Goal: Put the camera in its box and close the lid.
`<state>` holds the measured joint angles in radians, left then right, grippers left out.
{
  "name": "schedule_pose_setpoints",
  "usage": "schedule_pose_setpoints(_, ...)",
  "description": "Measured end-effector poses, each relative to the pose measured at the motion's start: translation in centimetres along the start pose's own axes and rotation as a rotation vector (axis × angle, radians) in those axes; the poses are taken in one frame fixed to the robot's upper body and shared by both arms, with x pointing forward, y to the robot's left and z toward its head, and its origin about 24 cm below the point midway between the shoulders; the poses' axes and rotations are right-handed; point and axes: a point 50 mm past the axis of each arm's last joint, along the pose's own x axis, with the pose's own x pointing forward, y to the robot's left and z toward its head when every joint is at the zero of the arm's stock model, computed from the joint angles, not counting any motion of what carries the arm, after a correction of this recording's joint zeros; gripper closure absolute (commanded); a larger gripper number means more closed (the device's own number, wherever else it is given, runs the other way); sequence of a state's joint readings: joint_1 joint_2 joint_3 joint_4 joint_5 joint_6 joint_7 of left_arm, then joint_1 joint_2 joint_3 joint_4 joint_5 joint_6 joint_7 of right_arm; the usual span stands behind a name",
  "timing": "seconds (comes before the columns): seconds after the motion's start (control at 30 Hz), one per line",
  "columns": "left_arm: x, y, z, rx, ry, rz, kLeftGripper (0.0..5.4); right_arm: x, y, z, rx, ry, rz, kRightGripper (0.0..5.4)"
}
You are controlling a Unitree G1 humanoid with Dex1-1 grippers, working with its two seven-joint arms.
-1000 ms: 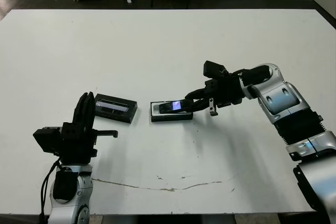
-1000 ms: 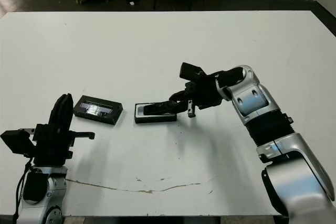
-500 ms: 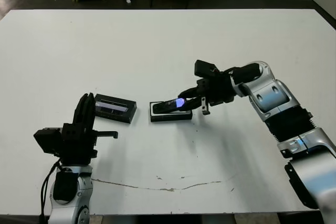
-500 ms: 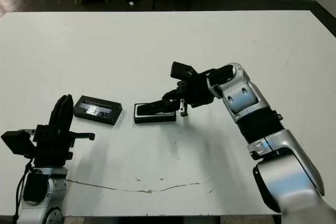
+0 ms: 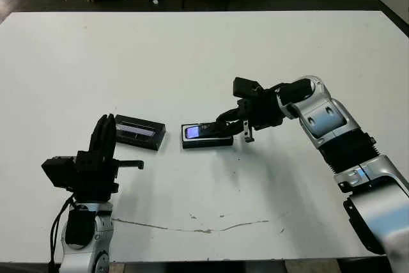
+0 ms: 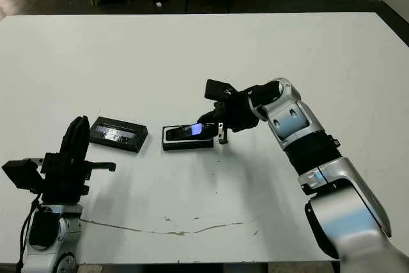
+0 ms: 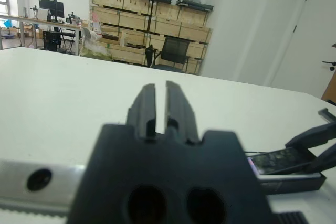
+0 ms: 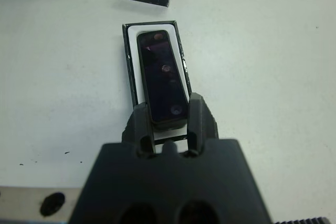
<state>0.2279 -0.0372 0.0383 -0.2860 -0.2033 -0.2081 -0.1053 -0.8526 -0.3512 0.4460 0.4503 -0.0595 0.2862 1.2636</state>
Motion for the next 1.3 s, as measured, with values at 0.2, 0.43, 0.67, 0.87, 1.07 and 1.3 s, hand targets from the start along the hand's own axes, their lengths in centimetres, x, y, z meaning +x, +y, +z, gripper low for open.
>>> schedule_pose_setpoints(0.2, 0.0, 0.0, -0.1, -0.002, 0.002, -0.003, 5.40, -0.1, 0.0, 0.1, 0.039, 0.007, -0.009, 4.97)
schedule_pose_setpoints(0.43, 0.0, 0.0, -0.1, -0.001, 0.002, -0.003, 5.40, -0.1, 0.0, 0.7, 0.056, -0.009, -0.030, 3.44)
schedule_pose_setpoints(0.67, 0.0, 0.0, -0.1, 0.000, -0.002, -0.005, 5.40, -0.2, -0.1, 0.9, 0.061, -0.034, -0.034, 1.93)
schedule_pose_setpoints(0.87, 0.0, 0.0, -0.1, 0.002, -0.002, -0.005, 5.40, -0.4, -0.2, 1.1, 0.055, -0.042, -0.041, 0.61)
schedule_pose_setpoints(1.07, -0.1, -0.1, -0.2, 0.001, -0.002, -0.003, 5.40, -1.6, -0.7, 1.8, 0.067, -0.133, -0.085, 0.21)
schedule_pose_setpoints(1.3, 0.0, -0.1, -0.1, 0.004, -0.002, -0.002, 5.40, -5.2, -0.5, 2.6, 0.135, -0.395, -0.467, 1.76)
